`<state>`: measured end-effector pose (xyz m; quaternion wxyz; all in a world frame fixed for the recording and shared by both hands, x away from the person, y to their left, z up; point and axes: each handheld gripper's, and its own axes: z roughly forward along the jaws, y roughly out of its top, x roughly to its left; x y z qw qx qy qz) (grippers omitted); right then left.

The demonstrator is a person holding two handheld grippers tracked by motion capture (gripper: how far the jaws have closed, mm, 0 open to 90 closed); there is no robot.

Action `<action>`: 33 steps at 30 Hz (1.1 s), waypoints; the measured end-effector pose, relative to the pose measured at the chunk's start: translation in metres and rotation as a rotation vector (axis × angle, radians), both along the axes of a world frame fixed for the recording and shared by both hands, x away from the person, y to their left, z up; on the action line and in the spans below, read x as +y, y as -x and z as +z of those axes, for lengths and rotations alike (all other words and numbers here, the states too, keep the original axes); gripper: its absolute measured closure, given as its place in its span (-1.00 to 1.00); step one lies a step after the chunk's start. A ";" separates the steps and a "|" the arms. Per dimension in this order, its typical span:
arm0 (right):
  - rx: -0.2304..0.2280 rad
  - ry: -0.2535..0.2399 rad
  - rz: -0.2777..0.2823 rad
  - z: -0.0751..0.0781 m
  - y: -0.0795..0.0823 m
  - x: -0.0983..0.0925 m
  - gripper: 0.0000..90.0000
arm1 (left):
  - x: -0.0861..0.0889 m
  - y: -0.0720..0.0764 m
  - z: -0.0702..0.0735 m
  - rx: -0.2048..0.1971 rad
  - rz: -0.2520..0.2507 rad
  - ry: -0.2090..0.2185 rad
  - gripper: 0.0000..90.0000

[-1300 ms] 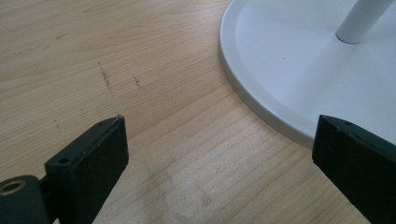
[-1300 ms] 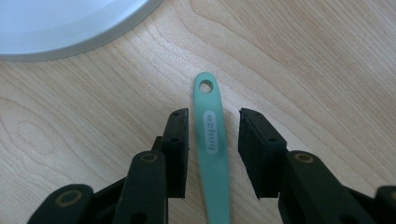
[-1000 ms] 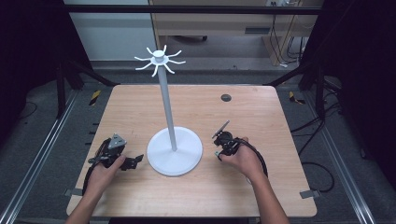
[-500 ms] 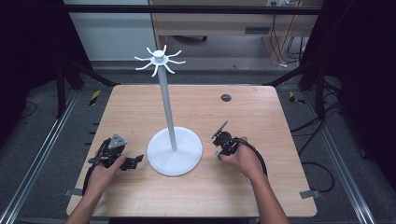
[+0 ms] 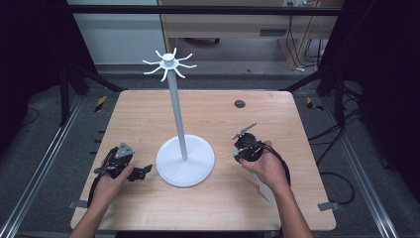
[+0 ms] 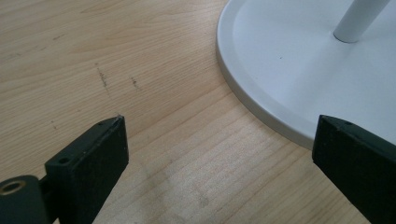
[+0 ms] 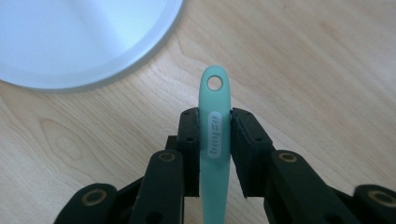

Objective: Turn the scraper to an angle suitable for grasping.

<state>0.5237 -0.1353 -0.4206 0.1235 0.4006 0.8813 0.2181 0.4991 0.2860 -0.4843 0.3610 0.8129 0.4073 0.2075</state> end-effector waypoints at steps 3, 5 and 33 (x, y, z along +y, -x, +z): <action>-0.039 -0.030 -0.004 0.011 0.006 -0.005 0.65 | 0.000 0.000 0.000 0.000 0.000 0.000 -0.92; -0.057 -0.046 -0.005 0.017 0.010 -0.007 0.65 | 0.000 0.000 0.000 0.000 0.000 -0.001 -0.93; -0.201 -0.261 -0.008 0.052 0.034 -0.021 0.66 | 0.000 0.000 0.000 0.000 0.001 0.001 -0.93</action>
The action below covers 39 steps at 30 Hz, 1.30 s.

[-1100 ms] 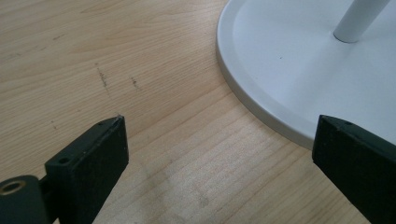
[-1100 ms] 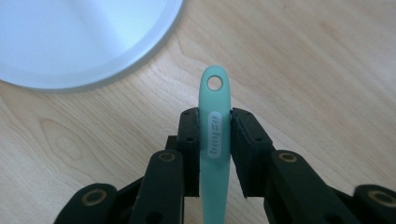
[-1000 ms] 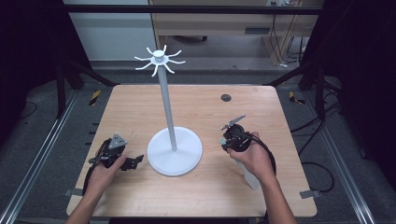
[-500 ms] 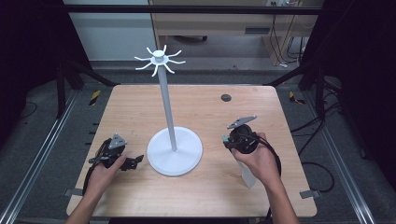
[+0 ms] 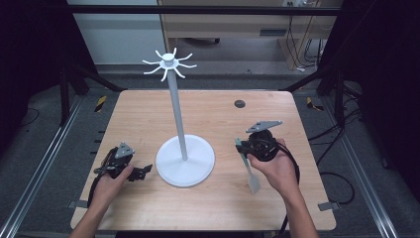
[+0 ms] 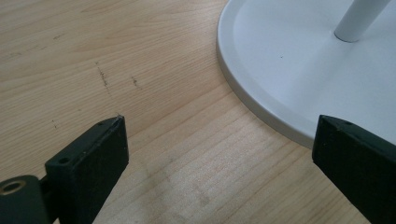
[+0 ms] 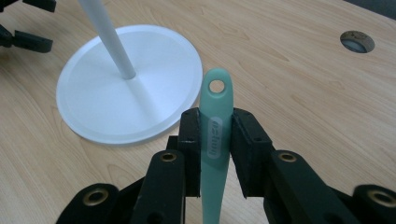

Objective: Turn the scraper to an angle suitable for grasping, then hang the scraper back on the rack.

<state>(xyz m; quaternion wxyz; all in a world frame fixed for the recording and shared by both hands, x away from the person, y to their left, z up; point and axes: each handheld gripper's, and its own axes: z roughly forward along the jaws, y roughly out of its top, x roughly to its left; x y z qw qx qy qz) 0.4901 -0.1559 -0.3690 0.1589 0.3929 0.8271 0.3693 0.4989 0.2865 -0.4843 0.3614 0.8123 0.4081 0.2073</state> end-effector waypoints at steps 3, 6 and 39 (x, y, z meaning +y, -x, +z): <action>-0.007 -0.013 0.007 0.002 0.001 -0.001 0.66 | 0.000 0.000 0.000 0.001 0.001 0.001 -0.93; -0.019 -0.025 0.010 0.007 0.002 -0.001 0.66 | 0.000 0.000 0.000 0.001 0.001 0.001 -0.93; -0.209 -0.127 0.026 0.072 0.013 0.008 0.66 | 0.002 0.000 0.000 -0.003 0.007 0.007 -0.93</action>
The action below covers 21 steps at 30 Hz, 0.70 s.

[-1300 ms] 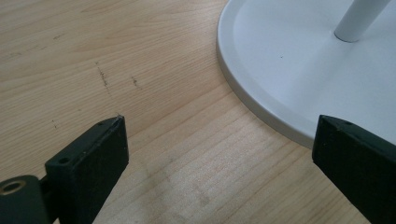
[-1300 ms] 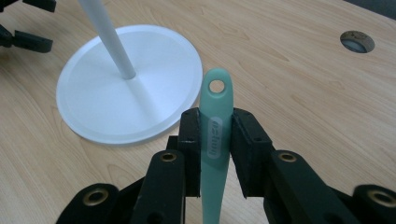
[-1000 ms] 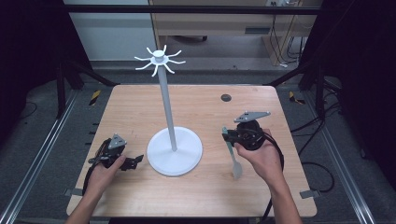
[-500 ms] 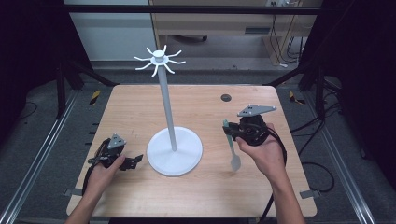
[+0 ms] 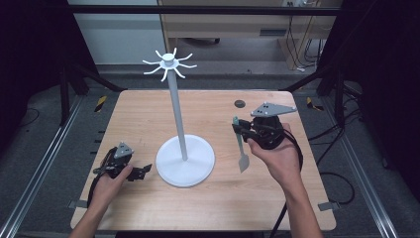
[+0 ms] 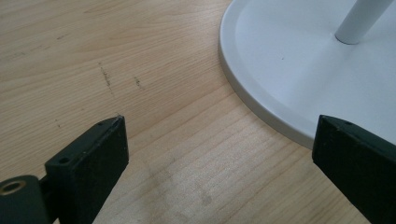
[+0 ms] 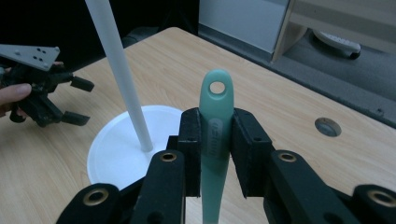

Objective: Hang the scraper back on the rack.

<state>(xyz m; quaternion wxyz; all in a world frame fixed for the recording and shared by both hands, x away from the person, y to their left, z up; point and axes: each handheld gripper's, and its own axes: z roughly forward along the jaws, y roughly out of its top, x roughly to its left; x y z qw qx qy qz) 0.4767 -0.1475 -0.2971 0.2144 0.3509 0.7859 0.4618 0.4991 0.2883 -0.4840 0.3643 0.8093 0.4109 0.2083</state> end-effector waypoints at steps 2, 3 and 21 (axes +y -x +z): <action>-0.009 -0.008 0.003 0.004 0.000 0.003 0.66 | 0.000 0.000 0.000 -0.001 0.000 0.001 -0.93; -0.013 -0.010 0.004 0.006 0.000 0.004 0.66 | 0.000 0.000 0.000 -0.001 0.001 0.001 -0.93; -0.101 -0.058 0.006 0.039 0.002 0.025 0.66 | 0.001 0.000 0.001 -0.007 0.004 0.002 -0.93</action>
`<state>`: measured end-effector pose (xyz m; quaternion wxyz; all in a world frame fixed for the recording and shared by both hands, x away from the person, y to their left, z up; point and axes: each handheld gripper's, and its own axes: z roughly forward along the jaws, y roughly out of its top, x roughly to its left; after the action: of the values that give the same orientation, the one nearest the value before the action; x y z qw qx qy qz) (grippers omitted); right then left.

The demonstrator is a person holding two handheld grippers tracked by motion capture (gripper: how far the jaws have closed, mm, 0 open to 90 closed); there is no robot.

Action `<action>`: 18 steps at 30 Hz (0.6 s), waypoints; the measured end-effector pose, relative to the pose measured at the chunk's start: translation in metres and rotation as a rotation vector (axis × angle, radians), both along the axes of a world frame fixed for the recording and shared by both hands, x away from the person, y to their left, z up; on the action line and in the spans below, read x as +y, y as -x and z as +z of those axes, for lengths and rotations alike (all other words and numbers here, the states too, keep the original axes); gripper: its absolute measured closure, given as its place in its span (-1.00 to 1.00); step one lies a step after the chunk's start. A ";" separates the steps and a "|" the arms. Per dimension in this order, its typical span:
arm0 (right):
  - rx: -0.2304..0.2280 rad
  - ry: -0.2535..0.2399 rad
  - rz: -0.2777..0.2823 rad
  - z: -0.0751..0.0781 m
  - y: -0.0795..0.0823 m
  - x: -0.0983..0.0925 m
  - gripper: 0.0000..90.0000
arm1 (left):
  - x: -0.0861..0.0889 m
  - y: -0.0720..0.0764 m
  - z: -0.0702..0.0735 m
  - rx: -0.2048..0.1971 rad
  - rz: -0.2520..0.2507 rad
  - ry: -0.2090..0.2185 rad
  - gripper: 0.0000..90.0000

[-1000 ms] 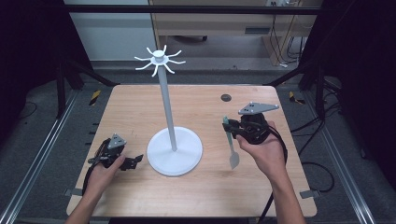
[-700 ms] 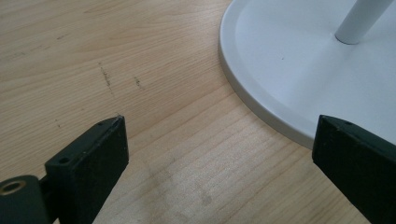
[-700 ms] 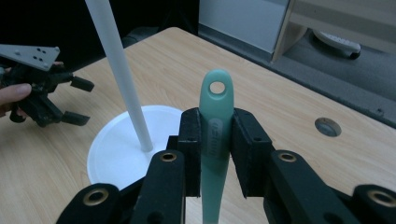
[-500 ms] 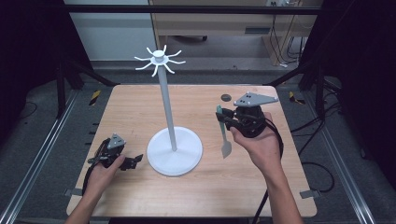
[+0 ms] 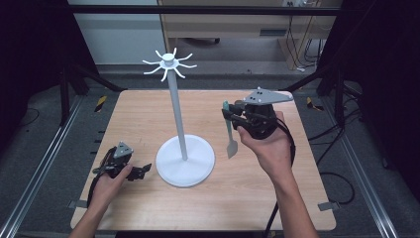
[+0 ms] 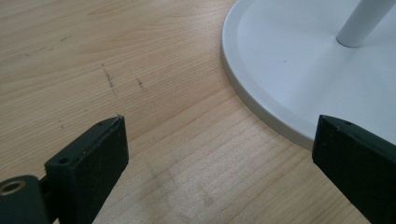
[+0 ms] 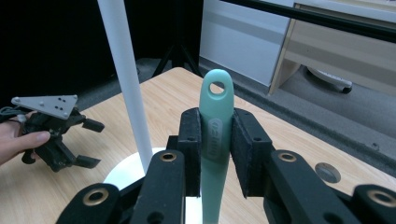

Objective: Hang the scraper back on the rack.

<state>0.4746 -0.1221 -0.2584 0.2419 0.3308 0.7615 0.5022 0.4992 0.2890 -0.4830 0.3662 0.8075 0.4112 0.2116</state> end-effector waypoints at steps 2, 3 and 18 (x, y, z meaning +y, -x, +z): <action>-0.007 0.000 0.001 0.003 0.001 0.002 0.66 | 0.000 0.000 0.000 0.002 0.000 0.000 -0.93; -0.012 -0.001 0.003 0.005 0.001 0.003 0.66 | 0.000 0.000 0.000 0.004 -0.002 -0.002 -0.93; -0.065 -0.001 0.017 0.035 0.011 0.016 0.66 | -0.001 0.000 0.000 -0.002 0.002 0.005 -0.93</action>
<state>0.4638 -0.1060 -0.2231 0.2620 0.3078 0.7560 0.5149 0.4990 0.2883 -0.4831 0.3684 0.8059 0.4124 0.2116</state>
